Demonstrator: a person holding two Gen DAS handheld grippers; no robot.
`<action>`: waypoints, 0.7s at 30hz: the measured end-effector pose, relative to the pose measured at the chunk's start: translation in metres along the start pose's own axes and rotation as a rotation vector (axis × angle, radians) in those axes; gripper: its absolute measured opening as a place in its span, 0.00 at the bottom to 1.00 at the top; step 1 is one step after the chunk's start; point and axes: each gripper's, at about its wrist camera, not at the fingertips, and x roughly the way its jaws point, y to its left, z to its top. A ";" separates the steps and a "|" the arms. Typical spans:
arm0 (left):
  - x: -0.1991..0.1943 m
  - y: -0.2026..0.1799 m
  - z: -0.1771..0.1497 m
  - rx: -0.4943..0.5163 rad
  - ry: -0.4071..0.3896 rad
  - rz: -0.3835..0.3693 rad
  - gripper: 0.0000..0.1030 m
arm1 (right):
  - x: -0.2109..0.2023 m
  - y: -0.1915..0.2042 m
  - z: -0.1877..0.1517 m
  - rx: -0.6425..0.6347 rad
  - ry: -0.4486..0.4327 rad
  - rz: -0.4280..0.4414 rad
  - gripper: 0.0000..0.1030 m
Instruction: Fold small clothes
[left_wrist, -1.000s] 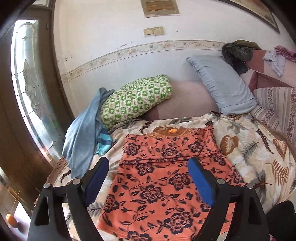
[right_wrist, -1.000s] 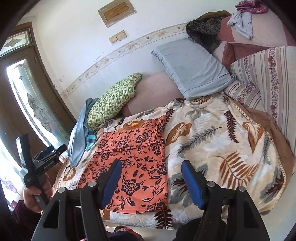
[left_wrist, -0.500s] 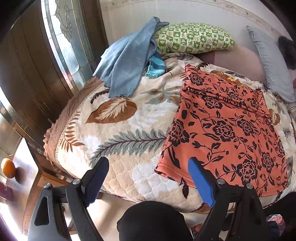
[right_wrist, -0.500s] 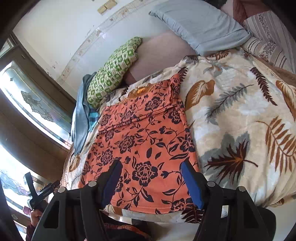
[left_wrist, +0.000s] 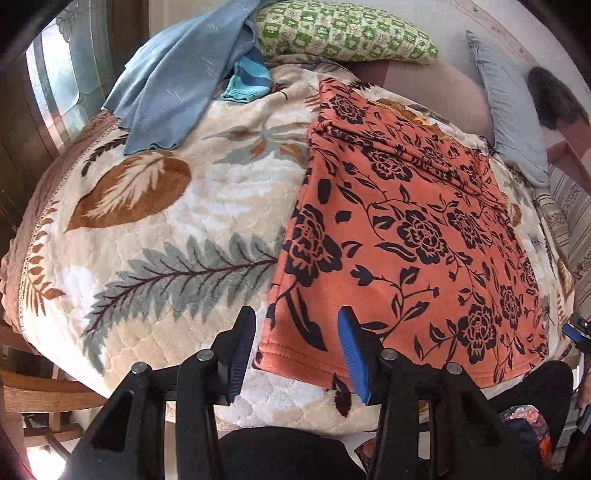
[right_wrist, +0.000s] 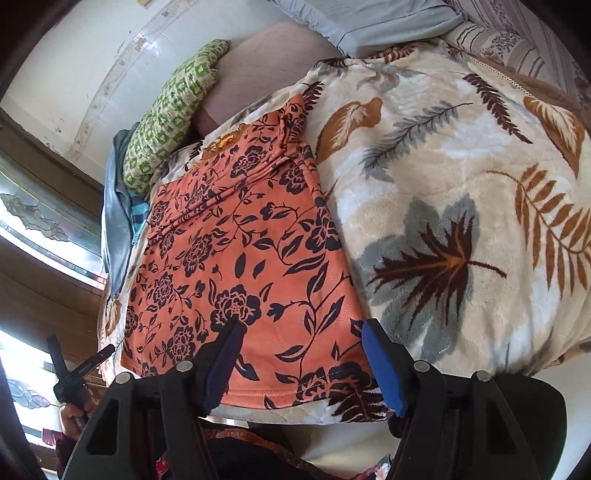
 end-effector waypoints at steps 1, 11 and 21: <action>0.002 0.001 0.000 -0.008 -0.001 0.004 0.46 | 0.004 0.000 -0.001 0.002 0.008 -0.001 0.68; 0.028 0.003 -0.007 -0.006 0.057 -0.056 0.16 | 0.024 -0.029 -0.007 0.111 0.058 0.027 0.68; 0.031 0.000 -0.007 0.023 0.071 -0.054 0.47 | 0.048 -0.046 -0.015 0.172 0.131 0.035 0.59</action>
